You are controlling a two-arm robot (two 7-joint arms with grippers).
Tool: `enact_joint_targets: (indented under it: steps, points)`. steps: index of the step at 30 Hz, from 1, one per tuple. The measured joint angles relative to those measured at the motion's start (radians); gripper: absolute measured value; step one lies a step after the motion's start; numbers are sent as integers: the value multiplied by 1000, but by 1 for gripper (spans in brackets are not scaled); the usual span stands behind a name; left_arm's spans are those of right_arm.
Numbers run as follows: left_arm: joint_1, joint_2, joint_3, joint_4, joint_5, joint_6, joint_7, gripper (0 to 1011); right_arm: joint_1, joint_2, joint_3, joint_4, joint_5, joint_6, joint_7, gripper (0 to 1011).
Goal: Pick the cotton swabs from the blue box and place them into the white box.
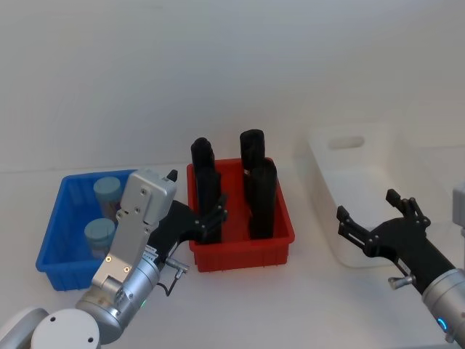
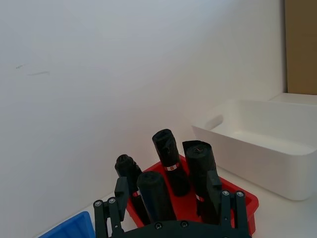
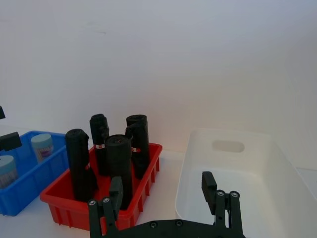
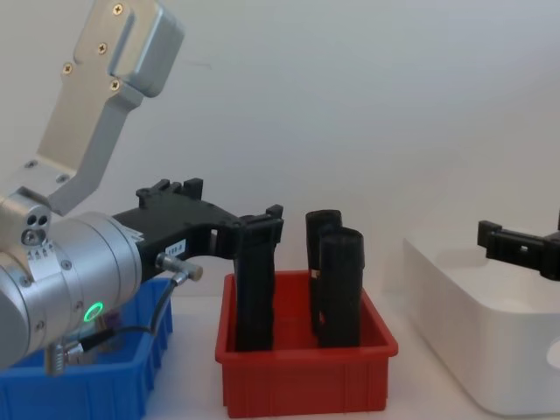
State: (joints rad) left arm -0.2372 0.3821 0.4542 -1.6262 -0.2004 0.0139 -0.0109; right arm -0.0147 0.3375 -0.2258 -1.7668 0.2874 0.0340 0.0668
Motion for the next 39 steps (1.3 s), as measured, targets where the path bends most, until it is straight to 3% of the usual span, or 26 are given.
enact_joint_targets:
  steps: [39]
  points:
    - [0, 0, 0, 0, 0, 0, 0, 1003, 0, 0, 0, 0, 0, 0, 0, 1002]
